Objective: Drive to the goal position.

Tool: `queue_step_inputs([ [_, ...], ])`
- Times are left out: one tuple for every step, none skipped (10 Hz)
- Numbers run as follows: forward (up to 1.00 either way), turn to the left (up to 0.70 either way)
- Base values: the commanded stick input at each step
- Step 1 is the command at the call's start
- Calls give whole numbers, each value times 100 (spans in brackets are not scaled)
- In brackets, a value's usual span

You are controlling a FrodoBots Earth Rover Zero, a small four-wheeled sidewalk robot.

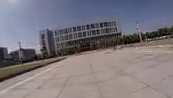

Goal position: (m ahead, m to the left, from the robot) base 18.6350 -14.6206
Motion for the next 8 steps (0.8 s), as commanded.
queue_step_inputs([
  [70, 0],
  [70, 0],
  [70, 0],
  [70, 0],
  [70, 0],
  [70, 0],
  [70, 0],
  [70, 0],
])
